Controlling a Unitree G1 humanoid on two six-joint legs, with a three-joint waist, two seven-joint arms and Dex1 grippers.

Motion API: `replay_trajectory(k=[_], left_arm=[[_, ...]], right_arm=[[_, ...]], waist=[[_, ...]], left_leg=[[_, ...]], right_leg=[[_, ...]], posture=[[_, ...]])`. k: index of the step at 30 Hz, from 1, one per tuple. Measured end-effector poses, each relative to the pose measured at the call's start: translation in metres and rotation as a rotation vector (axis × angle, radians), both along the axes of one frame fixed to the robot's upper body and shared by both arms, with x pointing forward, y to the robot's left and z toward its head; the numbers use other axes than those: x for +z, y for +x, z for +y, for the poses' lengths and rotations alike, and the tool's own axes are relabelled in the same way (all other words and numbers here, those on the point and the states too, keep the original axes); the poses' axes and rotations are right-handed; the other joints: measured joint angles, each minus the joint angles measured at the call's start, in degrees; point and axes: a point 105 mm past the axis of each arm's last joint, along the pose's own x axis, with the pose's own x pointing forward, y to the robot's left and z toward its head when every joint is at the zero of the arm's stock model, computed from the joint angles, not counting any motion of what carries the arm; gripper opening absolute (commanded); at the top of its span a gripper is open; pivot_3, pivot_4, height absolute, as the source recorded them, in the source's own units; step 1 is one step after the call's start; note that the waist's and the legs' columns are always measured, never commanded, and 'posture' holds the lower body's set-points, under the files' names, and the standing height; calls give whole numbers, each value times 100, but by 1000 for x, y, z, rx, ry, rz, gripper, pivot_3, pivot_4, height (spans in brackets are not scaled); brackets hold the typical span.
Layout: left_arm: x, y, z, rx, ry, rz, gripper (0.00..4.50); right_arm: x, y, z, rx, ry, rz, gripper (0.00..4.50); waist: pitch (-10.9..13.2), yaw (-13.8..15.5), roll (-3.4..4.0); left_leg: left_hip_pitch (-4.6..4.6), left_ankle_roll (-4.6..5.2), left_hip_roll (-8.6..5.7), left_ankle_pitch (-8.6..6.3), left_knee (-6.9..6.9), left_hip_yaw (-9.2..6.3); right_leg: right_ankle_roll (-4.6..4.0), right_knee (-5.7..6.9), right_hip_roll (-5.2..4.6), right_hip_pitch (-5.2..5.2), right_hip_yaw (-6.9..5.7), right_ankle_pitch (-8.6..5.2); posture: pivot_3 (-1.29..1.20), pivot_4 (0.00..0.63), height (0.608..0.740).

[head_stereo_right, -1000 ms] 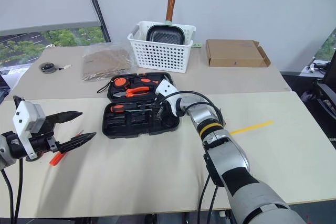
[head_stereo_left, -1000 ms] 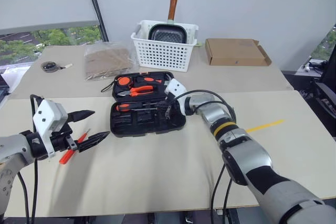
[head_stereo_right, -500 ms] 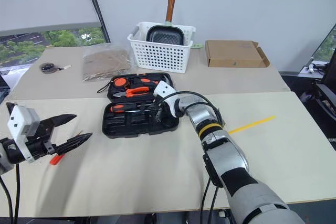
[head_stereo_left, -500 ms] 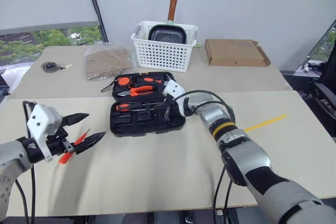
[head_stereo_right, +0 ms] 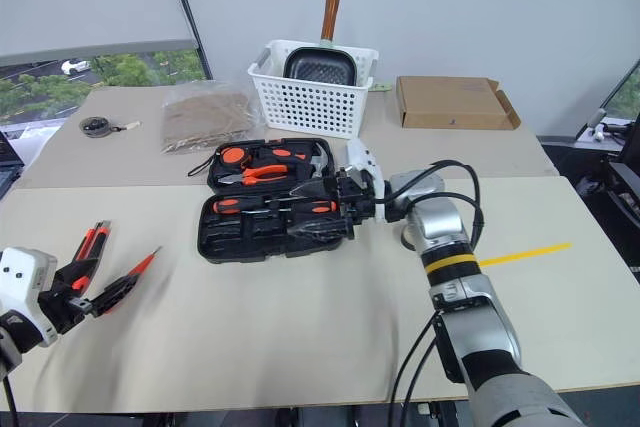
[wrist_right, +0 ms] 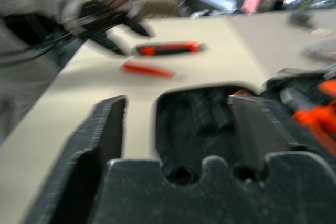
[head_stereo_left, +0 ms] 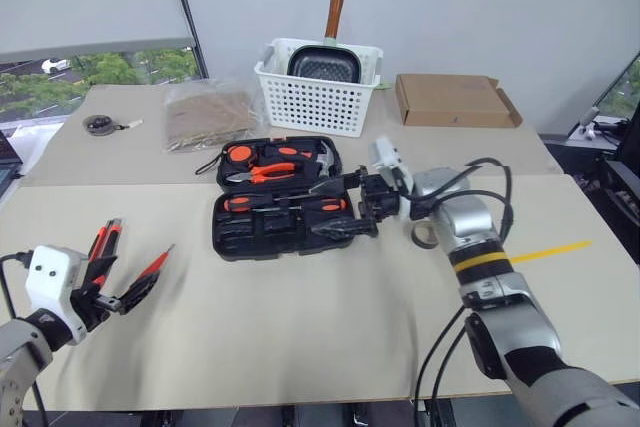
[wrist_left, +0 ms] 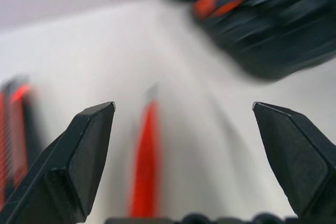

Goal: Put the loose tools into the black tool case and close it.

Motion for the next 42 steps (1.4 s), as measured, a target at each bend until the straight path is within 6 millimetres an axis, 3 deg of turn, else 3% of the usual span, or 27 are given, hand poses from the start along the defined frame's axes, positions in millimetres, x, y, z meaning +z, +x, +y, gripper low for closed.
replay_trajectory(k=[4,9,13,18,21,24,27,30,32,34,38,42], left_arm=[[-4,3,6,32,-12,11,4500],[-32,8,4,40,-52,134,4500],[-34,17,8,59,-56,163,3338],[-35,21,11,80,-55,169,1343],[-34,21,10,76,-55,166,462],[-32,23,7,44,-38,140,462],[-21,29,-10,-70,-13,63,462],[20,48,-34,-229,-3,-89,462],[36,55,-43,-303,21,-130,462],[53,65,-72,-495,50,-171,462],[42,76,-108,-718,94,-125,462],[24,107,-134,-895,221,-48,462]], right_arm=[[7,-8,0,33,-30,-49,4451],[4,-12,-1,40,-57,-66,4451],[5,-13,-4,31,-68,-78,4500],[9,-15,-7,33,-64,-82,4500],[11,-16,-7,36,-50,-81,4500],[11,-15,-8,25,-47,-82,4500],[13,-14,-12,10,-32,-79,4500],[11,-14,-21,-27,-27,-65,4500],[6,-13,-28,-53,-40,-50,4500],[-4,-11,-37,-101,-55,-24,4500],[-7,-9,-42,-144,-54,-19,4500],[-6,-8,-56,-225,-62,-47,4500]], waist=[[0,-5,0],[1,14,-2],[2,71,4],[2,105,5],[2,125,4],[3,142,4],[6,149,-5],[6,155,-11],[6,150,-11],[6,163,-10],[6,112,-10],[7,137,-12]], left_leg=[[5,-3,8,-1,-1,1],[1,-2,2,-2,0,3],[4,-2,0,-4,-1,3],[6,-3,0,-4,-1,3],[5,2,-2,-8,-1,4],[-1,5,-4,-10,0,4],[-10,5,-4,-11,0,3],[-21,5,-2,-11,0,-1],[-21,6,-3,-10,0,3],[-22,11,-13,-12,1,9],[-21,64,-18,11,2,24],[-24,62,-10,13,2,22]], right_leg=[[0,2,0,-1,-4,0],[-1,-1,-2,0,-5,0],[-2,1,-15,0,-4,0],[-2,1,-23,1,-5,0],[-2,-1,-26,2,-4,0],[-5,-5,-31,0,-5,0],[-12,-15,-35,-3,-8,4],[-23,-30,-31,-3,-13,12],[-22,-33,-19,-1,-17,12],[-21,-33,-16,1,-16,12],[-17,-35,-7,1,-7,14],[-17,-38,12,2,-10,14]], posture=[[0,150,700],[0,150,700],[0,150,700],[0,150,700],[0,150,700],[0,150,700],[0,150,700],[0,150,700],[0,150,700],[0,150,700],[0,150,700],[0,150,700]])
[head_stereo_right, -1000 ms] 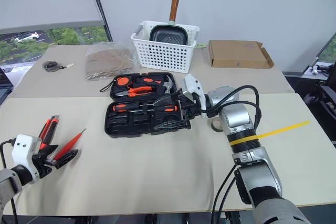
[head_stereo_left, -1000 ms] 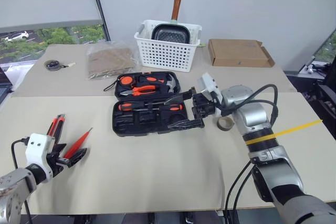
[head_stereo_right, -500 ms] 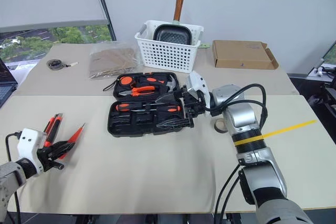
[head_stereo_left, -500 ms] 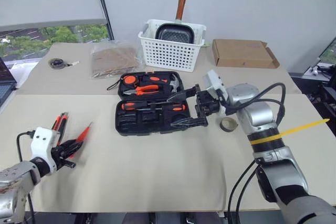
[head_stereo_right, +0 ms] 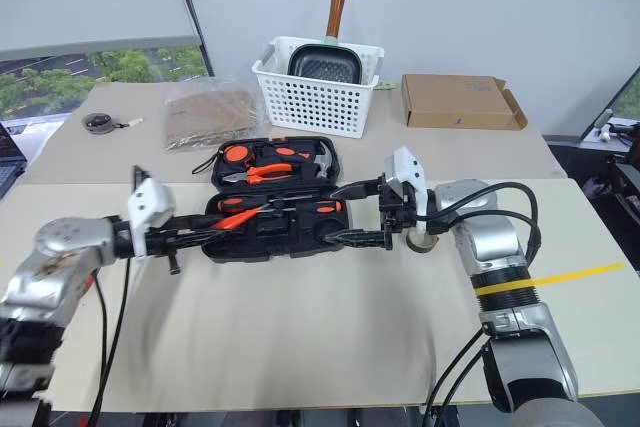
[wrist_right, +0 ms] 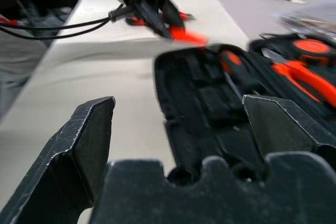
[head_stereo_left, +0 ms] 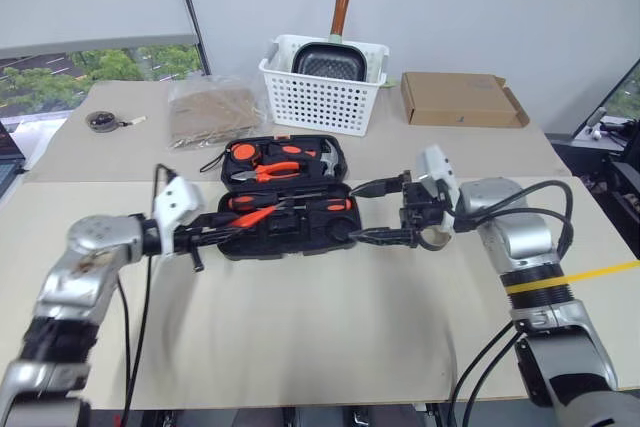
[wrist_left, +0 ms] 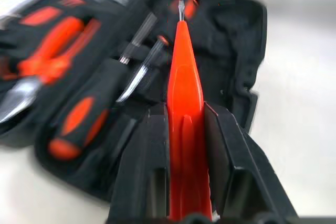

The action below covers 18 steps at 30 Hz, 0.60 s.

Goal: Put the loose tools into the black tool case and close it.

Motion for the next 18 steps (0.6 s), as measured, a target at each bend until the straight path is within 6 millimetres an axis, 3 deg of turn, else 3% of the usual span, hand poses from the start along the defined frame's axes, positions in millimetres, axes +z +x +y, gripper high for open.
replay_trajectory(k=[5,9,18], left_arm=[[-9,27,-8,-66,129,-6,462],[-10,37,-12,-123,186,1,462],[-14,47,-10,-185,292,13,462]], right_arm=[[-6,-5,-16,-82,-17,0,4500],[-9,-9,-31,-151,-31,4,4500],[-6,-17,-33,-185,-9,-2,4500]], waist=[[1,2,-2],[1,-3,-4],[1,-14,-6]], left_leg=[[-8,8,-5,-4,4,3],[-11,21,-7,-13,8,8],[-9,25,-4,-14,22,5]], right_leg=[[0,-9,-2,0,3,0],[4,-19,-5,1,4,2],[8,-10,-5,2,5,3]], posture=[[0,150,700],[0,150,700],[0,150,700]])
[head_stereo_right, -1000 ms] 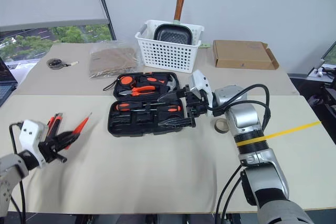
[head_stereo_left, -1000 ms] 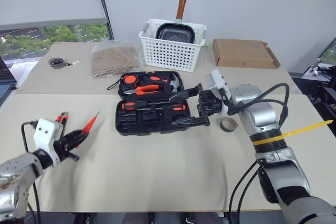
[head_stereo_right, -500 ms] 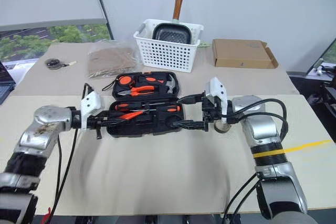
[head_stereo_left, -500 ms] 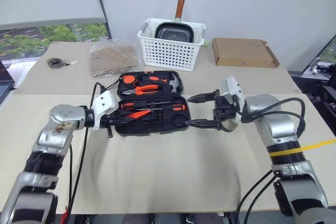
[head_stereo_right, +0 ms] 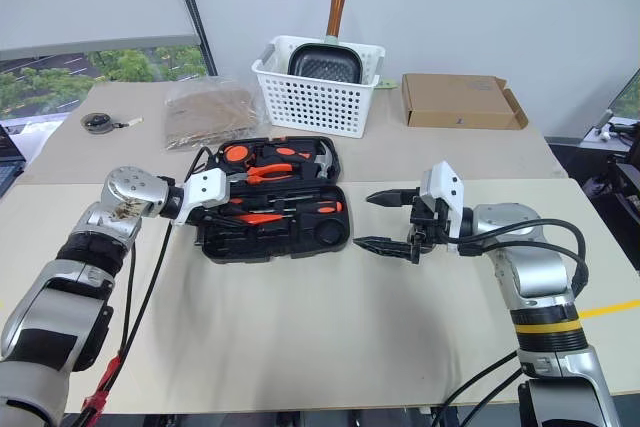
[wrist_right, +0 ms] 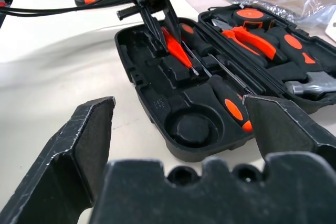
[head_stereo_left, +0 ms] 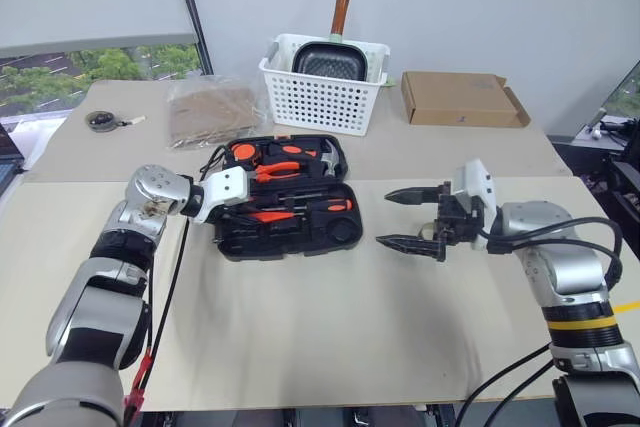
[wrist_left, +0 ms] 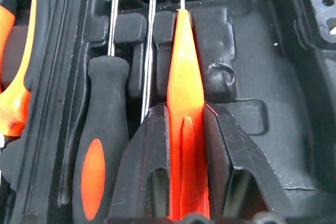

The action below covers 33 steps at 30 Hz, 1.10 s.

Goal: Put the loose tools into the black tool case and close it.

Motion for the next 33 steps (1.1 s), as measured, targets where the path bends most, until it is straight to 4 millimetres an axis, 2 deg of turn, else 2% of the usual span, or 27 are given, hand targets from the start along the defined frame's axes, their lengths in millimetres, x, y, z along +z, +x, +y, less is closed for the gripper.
replay_trajectory(k=[14,16,17,24,29,33], left_arm=[[1,0,3,-16,34,33,462],[1,0,4,-13,30,40,1464],[1,-1,4,-16,32,47,1713],[-2,-3,5,-15,45,72,4279],[13,-6,6,-31,10,73,4279],[46,-20,6,-81,-56,66,4279]], right_arm=[[1,-1,-2,-11,-9,-5,4500],[1,-1,-2,-11,-9,-5,4500],[1,-1,-2,-11,-9,-5,4500],[-2,1,-3,-17,-3,8,4500],[-2,2,-2,-12,0,6,4500],[-3,3,-2,-11,0,6,4500]], waist=[[-1,-14,-1],[-1,-17,-1],[-1,-18,-1],[0,-6,-3],[1,8,-4],[1,0,-4]], left_leg=[[1,3,0,-2,5,0],[1,3,0,-2,6,0],[1,3,0,-2,6,0],[-2,3,0,-2,32,-2],[-11,8,4,-5,69,-12],[-8,9,4,-6,67,-12]], right_leg=[[1,5,1,0,3,0],[1,6,1,0,4,0],[1,6,1,0,4,0],[1,30,1,0,5,0],[4,51,-1,1,4,-1],[4,55,-1,0,10,-1]], posture=[[0,150,700],[0,150,700],[0,150,700],[0,150,700],[0,150,700],[0,150,700]])
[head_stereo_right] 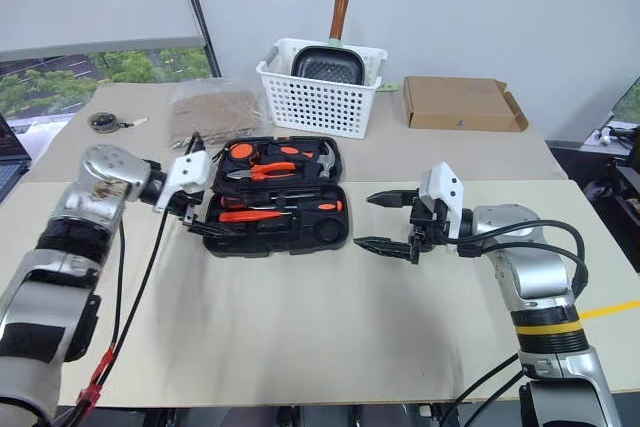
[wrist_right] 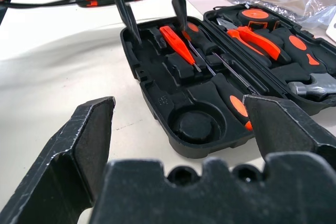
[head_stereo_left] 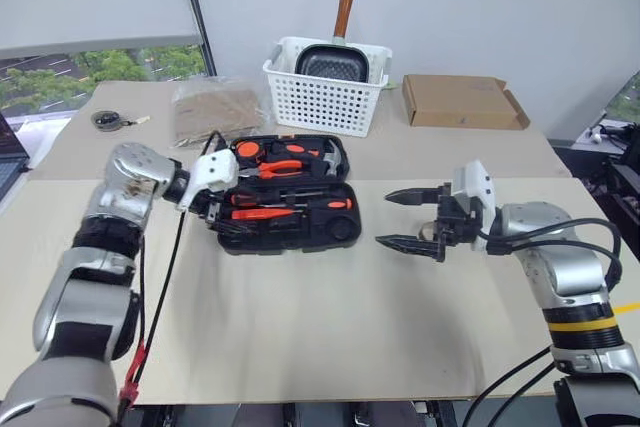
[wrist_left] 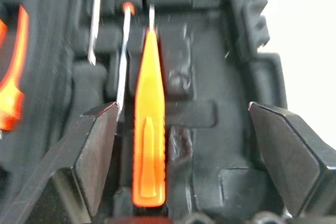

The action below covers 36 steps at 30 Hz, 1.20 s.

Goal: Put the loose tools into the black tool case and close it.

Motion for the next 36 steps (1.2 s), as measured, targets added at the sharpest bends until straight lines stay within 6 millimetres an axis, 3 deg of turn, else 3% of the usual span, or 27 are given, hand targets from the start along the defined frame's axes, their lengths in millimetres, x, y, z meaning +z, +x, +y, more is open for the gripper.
replay_trajectory(k=[3,7,8,12,15,17,21,24,27,36], left_arm=[[13,-4,-7,-4,-55,-28,4279],[26,8,-28,97,-240,-175,3203],[25,11,-35,118,-282,-198,2704],[7,15,-54,295,-439,-209,1274],[-31,4,-71,451,-512,-96,143],[-42,2,-69,545,-501,-69,52],[-35,13,-55,755,-516,-132,52],[-44,10,-49,860,-512,-129,52],[-64,2,-48,937,-494,-73,52],[-71,6,-44,1054,-495,-39,52]], right_arm=[[-1,0,1,4,0,1,4500],[-3,0,5,16,8,1,4500],[-3,-1,7,21,10,-1,4500],[-4,-1,8,24,10,-2,4500],[-6,-2,8,19,11,2,4500],[-6,-2,8,16,12,2,4500],[-8,-2,7,4,24,7,4500],[-8,-4,6,5,55,18,4500],[-4,-4,4,1,69,7,4500],[-3,-5,4,6,68,4,4500]], waist=[[0,2,0],[0,28,0],[0,32,0],[-1,3,1],[0,-14,-1],[0,-7,-2],[0,21,-2],[0,17,-1],[0,12,-2],[-2,27,2]], left_leg=[[0,0,-1,0,-1,1],[5,4,-6,-1,6,-3],[5,5,-7,-2,9,-4],[13,10,-9,-5,9,3],[13,9,-6,-4,4,5],[15,4,-4,-1,3,2],[37,-3,0,3,3,-9],[59,1,1,-1,1,-12],[57,8,0,-6,1,-11],[95,-24,0,-25,-1,-13]], right_leg=[[0,1,2,1,3,0],[4,-1,-5,13,4,2],[6,-1,-5,17,4,4],[13,-3,-7,20,17,8],[12,-2,-3,17,20,9],[12,2,-1,17,15,9],[13,2,-3,43,7,9],[13,-8,-7,71,5,8],[13,-15,-8,74,6,8],[13,-14,-21,108,1,7]], posture=[[0,150,700],[0,150,700],[0,150,700],[0,150,700],[0,150,700],[0,150,700],[0,150,700],[0,150,700],[0,150,700],[0,150,700]])
